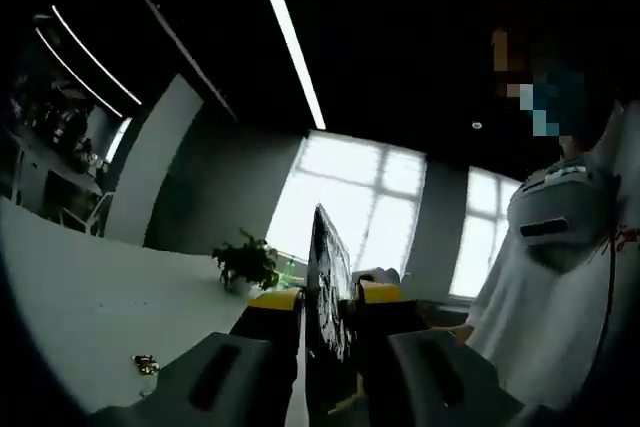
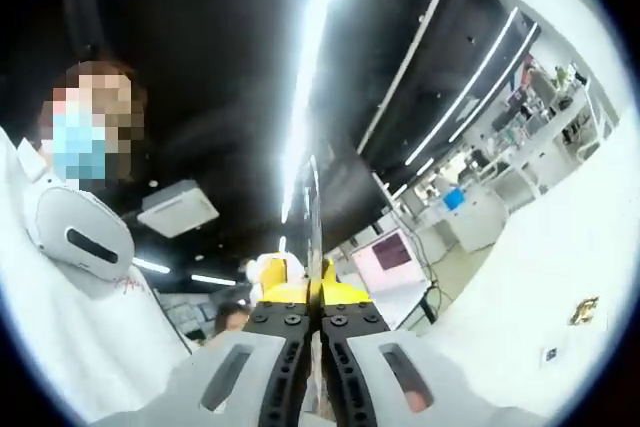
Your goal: Arrange the skincare products in the storage area until every visible bottle or jar stands upright without overlapping.
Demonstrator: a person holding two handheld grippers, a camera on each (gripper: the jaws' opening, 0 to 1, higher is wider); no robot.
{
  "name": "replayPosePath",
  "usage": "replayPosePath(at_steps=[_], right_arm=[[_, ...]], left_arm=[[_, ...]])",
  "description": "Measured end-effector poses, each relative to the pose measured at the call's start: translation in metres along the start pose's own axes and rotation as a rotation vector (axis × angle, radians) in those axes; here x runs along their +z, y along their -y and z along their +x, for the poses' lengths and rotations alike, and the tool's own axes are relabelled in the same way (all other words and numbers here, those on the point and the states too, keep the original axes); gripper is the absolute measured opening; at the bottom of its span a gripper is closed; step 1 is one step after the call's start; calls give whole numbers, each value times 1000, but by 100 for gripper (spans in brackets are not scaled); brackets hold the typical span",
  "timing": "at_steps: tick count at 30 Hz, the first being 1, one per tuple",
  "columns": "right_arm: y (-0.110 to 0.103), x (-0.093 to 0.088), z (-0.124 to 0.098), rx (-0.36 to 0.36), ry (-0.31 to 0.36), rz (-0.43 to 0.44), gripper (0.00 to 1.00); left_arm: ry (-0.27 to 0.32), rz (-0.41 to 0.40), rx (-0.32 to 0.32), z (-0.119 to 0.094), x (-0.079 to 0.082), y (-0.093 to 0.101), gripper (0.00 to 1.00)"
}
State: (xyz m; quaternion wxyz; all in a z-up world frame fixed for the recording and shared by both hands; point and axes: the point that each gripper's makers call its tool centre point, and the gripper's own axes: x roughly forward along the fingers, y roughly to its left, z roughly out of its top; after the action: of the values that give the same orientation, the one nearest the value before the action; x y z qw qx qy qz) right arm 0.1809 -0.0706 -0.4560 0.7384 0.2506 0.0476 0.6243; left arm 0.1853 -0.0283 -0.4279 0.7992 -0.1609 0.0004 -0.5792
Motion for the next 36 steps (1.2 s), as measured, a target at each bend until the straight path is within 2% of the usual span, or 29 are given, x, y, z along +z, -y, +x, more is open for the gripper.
replayPosePath(at_steps=[1, 2, 3, 5, 6, 9, 11, 12, 14, 16, 18, 19, 21, 23, 24, 26, 28, 31, 33, 35, 36], right_arm=[[-1, -2, 0, 6, -13, 6, 1], [1, -4, -1, 4, -34, 2, 1], [1, -6, -2, 10, -56, 2, 1], [0, -13, -3, 14, -114, -18, 1], [-2, -18, -3, 26, -146, -24, 1], [-6, -21, -1, 40, -163, -28, 1], [-8, -23, 0, 49, -166, -18, 1], [-9, -24, 1, 50, -171, -12, 1], [-5, -24, -3, 26, -172, -15, 1], [-4, -24, -6, 26, -172, 0, 1], [-1, -22, -7, 14, -152, -55, 2], [0, -16, -7, 12, -105, -71, 2], [-2, -5, -7, 26, -17, 8, 3], [-2, -4, -8, 36, 5, 40, 4], [-1, -7, -10, 34, -1, 25, 4], [-2, -12, -9, 30, -18, 20, 6], [-2, -18, -10, 27, -27, 21, 6], [-1, -20, -12, 20, -6, 57, 4], [4, -21, -13, -19, 3, 40, 2], [3, -24, -14, -16, 3, 75, 2], [7, -27, -15, -46, 0, 99, 1]], left_arm=[[-49, 17, -5, 0, -5, 1, 18], [-73, 21, -7, -1, -7, 2, 19], [-149, 34, -14, -2, -16, 2, 19], [-244, 63, -20, -4, -28, 2, 20], [-269, 75, -12, -4, -32, 0, 22], [-300, 46, -27, -2, -39, 1, 20], [-293, 36, -28, 0, -43, 1, 14], [-301, 26, -33, 1, -46, 2, 7], [-279, -52, -24, 2, -47, 2, 3], [-275, -46, -20, 1, -50, -1, 3], [-249, -65, -9, 2, -49, -4, 3], [-205, -112, -5, 4, -45, -4, 3], [-128, -199, -10, 5, -39, -6, 2], [-75, -274, -15, 6, -36, -6, 2], [-56, -300, -17, 5, -36, -6, 2], [-9, -319, 9, 4, -33, -12, 2], [12, -350, 15, 3, -33, -12, 2], [20, -370, 14, 3, -37, -12, 2], [29, -380, 31, 5, -40, -10, 2], [27, -395, 43, 4, -43, -12, 2], [20, -420, 54, 3, -46, -14, 2]])
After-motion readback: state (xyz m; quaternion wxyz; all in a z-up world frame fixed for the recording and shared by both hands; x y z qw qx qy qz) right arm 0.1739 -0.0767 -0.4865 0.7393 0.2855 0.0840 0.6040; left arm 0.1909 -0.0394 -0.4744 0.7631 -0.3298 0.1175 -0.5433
